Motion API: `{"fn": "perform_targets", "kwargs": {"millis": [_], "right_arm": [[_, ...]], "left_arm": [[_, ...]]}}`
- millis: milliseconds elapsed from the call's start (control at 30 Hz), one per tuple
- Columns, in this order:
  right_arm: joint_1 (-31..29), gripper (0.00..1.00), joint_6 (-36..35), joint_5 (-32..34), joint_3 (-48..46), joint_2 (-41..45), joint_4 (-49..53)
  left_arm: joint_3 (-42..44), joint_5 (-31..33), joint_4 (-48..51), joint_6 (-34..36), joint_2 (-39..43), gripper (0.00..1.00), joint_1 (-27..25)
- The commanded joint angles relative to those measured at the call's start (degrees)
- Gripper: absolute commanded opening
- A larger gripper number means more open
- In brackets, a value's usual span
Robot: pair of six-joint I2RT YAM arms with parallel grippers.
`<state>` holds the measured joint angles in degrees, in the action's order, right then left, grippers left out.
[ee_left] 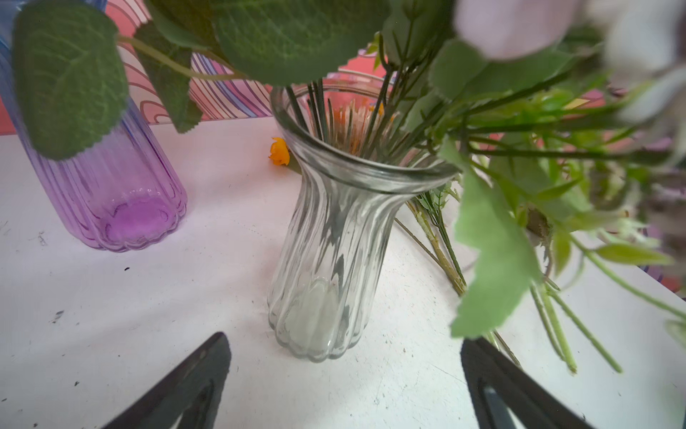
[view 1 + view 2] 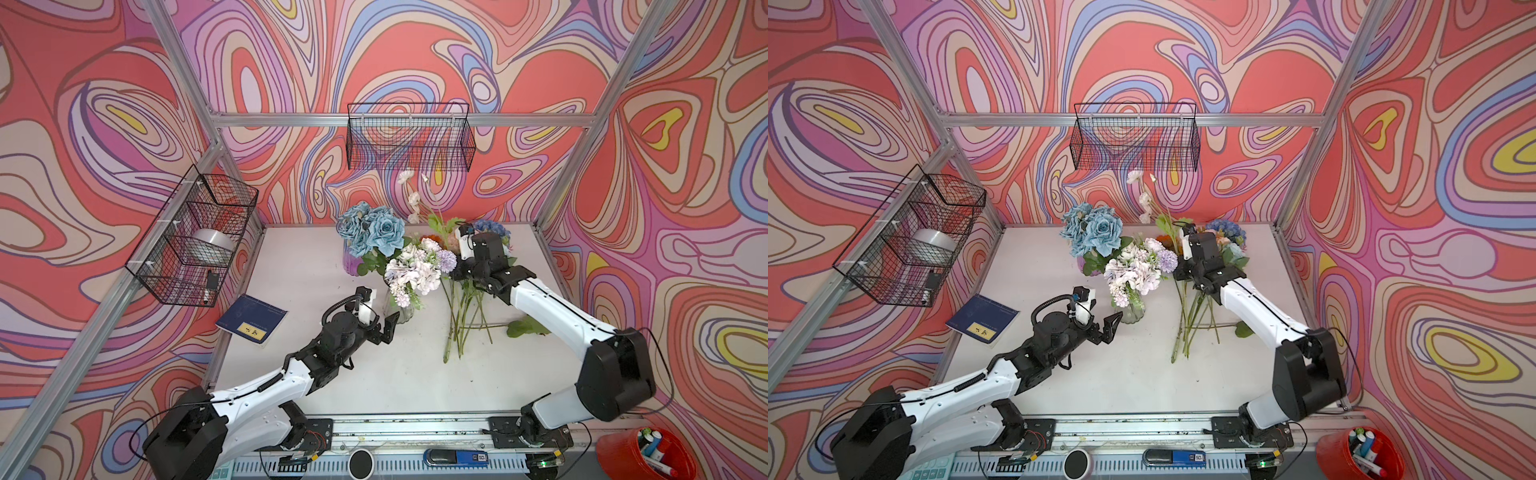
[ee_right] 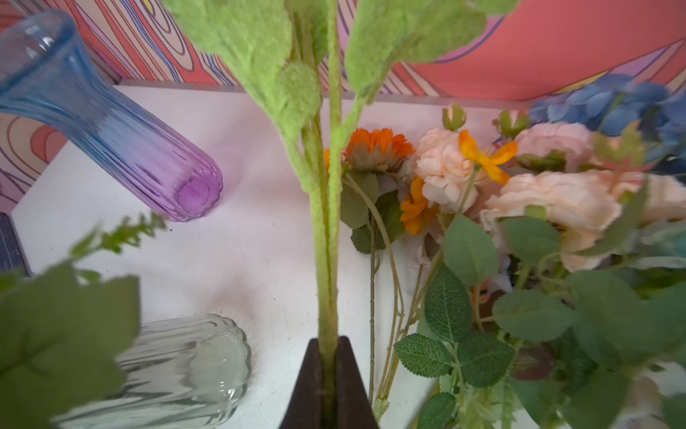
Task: Arrange the flowers into the vase
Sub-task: 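Close the right gripper on the green stem of the white flowers, then lift the white flower stem upward off the table with the right gripper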
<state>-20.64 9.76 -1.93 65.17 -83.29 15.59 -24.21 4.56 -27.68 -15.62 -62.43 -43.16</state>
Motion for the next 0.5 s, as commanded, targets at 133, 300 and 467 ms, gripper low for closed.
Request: {"fn": "perform_targets", "kwargs": {"millis": [133,300,467], "right_arm": [[0.47,0.0,-1.47,8.01,-1.76,7.63,-4.77],[1.2,0.0,-1.21,10.54,-3.92,8.36,-8.5],[1.44,0.0,2.19,8.94,-8.01,7.47,-7.82]], "left_arm": [[-4.71,-1.88,-2.61,0.65,-1.13,1.0,-0.34],[-6.73,-1.36,-0.2,-1.41,0.91,1.0,-0.31],[-6.38,-0.49,2.93,-3.69,3.9,1.0,-0.33]]}}
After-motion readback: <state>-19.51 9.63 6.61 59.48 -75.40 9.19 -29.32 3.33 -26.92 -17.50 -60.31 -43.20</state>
